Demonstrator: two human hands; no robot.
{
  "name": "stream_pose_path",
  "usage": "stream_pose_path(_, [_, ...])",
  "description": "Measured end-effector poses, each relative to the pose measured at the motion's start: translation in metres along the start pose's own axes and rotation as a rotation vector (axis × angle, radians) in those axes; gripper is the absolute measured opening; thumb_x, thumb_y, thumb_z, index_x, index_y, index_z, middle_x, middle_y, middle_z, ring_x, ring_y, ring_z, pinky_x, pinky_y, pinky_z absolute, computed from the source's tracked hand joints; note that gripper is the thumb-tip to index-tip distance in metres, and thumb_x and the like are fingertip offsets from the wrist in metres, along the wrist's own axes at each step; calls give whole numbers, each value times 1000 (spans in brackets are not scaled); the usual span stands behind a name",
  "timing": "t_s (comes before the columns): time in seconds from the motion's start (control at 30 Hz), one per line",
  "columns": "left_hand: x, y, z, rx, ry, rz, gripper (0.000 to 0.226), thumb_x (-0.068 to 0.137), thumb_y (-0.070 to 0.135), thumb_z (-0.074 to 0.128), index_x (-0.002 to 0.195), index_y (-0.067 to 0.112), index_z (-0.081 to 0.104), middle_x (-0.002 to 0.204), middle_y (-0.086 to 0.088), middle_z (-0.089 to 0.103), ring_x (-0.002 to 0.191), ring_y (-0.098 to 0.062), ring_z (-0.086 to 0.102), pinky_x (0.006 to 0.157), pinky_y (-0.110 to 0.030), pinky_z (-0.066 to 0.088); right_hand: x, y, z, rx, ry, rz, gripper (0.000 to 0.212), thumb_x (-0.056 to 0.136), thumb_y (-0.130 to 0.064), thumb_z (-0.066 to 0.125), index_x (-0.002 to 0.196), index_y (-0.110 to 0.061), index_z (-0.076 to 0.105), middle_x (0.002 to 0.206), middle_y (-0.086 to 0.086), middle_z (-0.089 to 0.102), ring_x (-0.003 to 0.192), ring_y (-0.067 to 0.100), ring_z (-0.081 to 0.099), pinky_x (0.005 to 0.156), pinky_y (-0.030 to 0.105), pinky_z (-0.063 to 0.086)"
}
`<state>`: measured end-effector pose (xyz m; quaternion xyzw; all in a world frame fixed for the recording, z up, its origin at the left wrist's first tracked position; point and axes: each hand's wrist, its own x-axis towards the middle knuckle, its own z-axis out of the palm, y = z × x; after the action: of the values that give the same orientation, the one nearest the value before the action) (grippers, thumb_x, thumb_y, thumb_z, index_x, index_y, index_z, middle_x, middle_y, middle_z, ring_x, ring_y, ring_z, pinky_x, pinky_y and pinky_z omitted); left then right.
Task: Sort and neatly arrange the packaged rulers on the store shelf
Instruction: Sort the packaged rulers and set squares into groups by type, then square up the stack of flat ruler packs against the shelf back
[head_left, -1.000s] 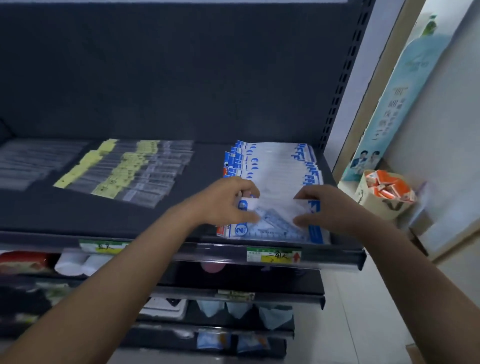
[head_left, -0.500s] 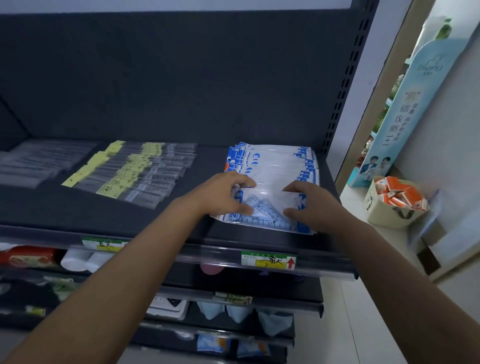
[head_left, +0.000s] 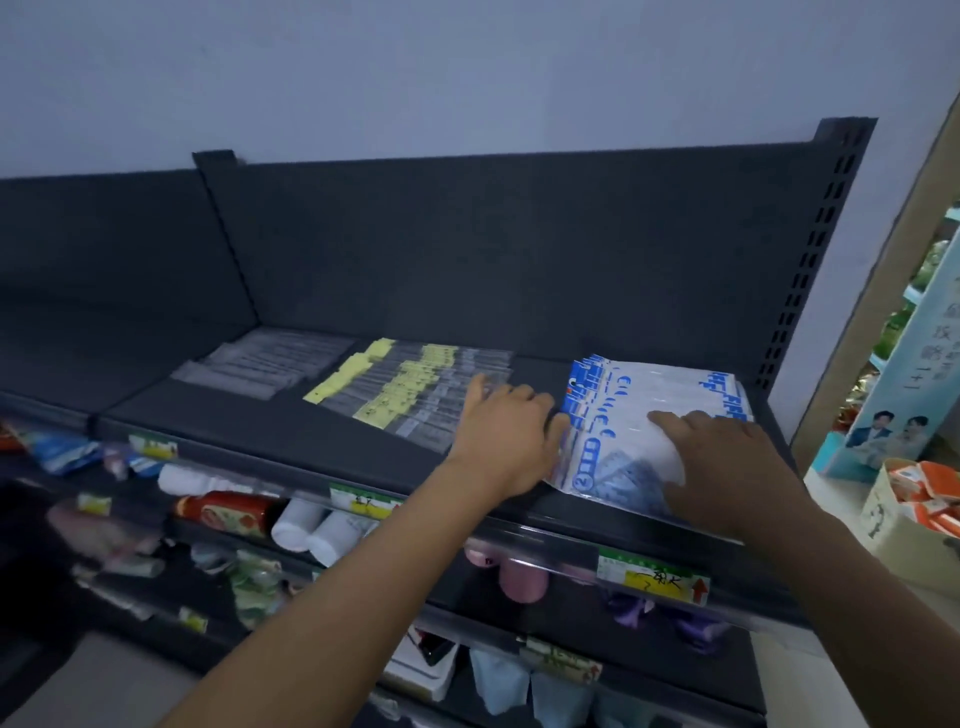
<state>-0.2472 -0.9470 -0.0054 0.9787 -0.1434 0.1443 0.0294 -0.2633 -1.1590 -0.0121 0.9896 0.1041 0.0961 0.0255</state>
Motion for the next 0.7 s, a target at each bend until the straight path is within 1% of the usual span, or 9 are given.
stream_pose_path(0.07, [-13, -23, -12, 29, -10, -72, 48, 100, 49, 30, 129, 19, 55, 131, -4, 57, 126, -25, 46, 115, -44, 9, 3, -17, -10, 55, 14, -22, 63, 88, -42, 51, 144, -24, 30, 132, 1, 51, 117, 21, 50, 99, 35, 38])
stream_pose_path(0.13, [-30, -50, -23, 65, -40, -117, 55, 98, 56, 29, 131, 20, 53, 134, -4, 55, 127, -25, 45, 114, -44, 13, 6, -41, -19, 109, 7, -43, 64, 86, -37, 55, 144, -23, 31, 134, 2, 49, 117, 23, 50, 96, 33, 40])
stream_pose_path(0.23, [-57, -95, -39, 84, -60, -169, 61, 95, 62, 29, 135, 20, 50, 134, -4, 55, 127, -26, 44, 110, -43, 19, 14, -87, -31, 212, 6, -74, 64, 87, -37, 58, 144, -26, 32, 140, -1, 45, 123, 21, 48, 98, 31, 38])
stream_pose_path(0.3, [-76, -128, -49, 98, -72, -190, 64, 94, 64, 30, 135, 19, 50, 134, -4, 55, 126, -26, 44, 107, -43, 21, 19, -123, -39, 285, 6, -92, 62, 86, -39, 58, 143, -27, 34, 140, -2, 44, 126, 19, 46, 100, 32, 39])
stream_pose_path(0.37, [-97, -163, -59, 105, -102, -209, 63, 93, 65, 30, 133, 20, 50, 132, -4, 55, 124, -27, 44, 105, -44, 22, 24, -164, -47, 324, -9, -120, 61, 86, -40, 58, 142, -26, 35, 140, -2, 44, 125, 19, 45, 100, 33, 39])
stream_pose_path(0.47, [-129, -223, -70, 112, -152, -247, 63, 92, 66, 33, 130, 20, 50, 130, -5, 55, 123, -27, 44, 105, -44, 23, 33, -230, -55, 360, -35, -172, 58, 88, -40, 56, 141, -27, 37, 144, -4, 42, 129, 17, 42, 102, 30, 37])
stream_pose_path(0.57, [-160, -286, -78, 90, -151, -288, 67, 91, 67, 36, 138, 20, 42, 130, -5, 57, 123, -28, 46, 102, -43, 27, 44, -296, -59, 377, -55, -224, 56, 90, -41, 56, 141, -25, 38, 143, -2, 44, 127, 17, 43, 99, 31, 39])
stream_pose_path(0.63, [-180, -325, -81, 74, -144, -309, 70, 90, 66, 41, 142, 20, 35, 131, -6, 57, 123, -29, 48, 101, -42, 30, 52, -338, -59, 401, -54, -243, 55, 91, -41, 55, 140, -24, 40, 142, -2, 44, 126, 17, 44, 98, 29, 39])
stream_pose_path(0.7, [-195, -361, -82, 72, -151, -320, 73, 88, 66, 44, 145, 21, 32, 135, -5, 55, 125, -28, 47, 102, -43, 30, 58, -373, -57, 433, -47, -258, 52, 91, -42, 55, 138, -26, 42, 141, -4, 46, 124, 16, 46, 96, 29, 41])
